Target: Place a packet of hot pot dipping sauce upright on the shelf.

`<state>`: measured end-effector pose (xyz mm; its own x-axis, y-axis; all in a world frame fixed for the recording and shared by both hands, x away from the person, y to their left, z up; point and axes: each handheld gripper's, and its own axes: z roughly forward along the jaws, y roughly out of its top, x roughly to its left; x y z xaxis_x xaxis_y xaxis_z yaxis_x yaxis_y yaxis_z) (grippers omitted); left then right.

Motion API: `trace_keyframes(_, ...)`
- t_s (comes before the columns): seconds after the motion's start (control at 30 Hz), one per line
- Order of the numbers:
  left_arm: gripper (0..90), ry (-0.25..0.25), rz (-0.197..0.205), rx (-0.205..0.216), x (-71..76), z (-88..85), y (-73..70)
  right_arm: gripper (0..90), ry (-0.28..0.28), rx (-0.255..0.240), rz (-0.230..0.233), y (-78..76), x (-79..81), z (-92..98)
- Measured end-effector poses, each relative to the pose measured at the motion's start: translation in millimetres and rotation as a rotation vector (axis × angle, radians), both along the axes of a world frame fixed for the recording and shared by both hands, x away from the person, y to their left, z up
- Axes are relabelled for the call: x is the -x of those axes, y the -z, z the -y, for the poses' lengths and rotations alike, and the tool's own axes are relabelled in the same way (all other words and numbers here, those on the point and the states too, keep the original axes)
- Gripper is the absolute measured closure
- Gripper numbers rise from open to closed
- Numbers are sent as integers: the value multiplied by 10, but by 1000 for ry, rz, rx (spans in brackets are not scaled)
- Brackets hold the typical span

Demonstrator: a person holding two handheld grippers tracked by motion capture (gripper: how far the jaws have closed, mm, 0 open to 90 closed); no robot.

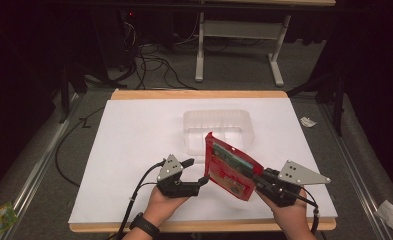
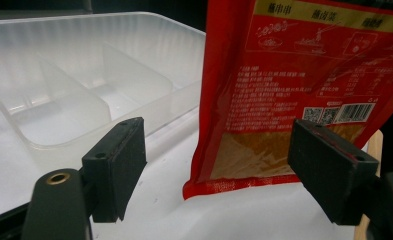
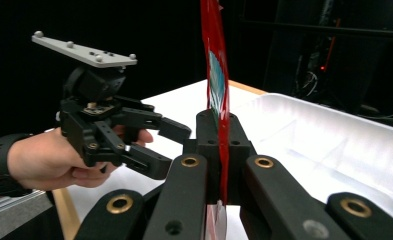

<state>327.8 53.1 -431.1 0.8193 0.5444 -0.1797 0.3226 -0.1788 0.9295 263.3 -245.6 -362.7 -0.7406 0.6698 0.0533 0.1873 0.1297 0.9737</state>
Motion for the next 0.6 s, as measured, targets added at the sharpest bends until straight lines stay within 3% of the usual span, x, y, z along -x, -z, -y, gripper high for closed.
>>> trace_keyframes(0.1,243,1,7,13,13,-20,-20,900,-15,-2,-7,11,21,-49)
trace_keyframes(0.13,247,6,2,41,18,-59,-51,900,-39,0,-5,26,33,-96)
trace_keyframes(0.3,264,9,-2,80,11,-111,-92,900,-74,-7,-26,58,28,-174)
trace_keyframes(0.57,439,34,-12,105,17,-97,-95,900,-65,30,-30,118,-13,-269)
trace_keyframes(0.6,512,24,-8,100,24,-84,-102,900,-51,33,-30,130,-27,-270)
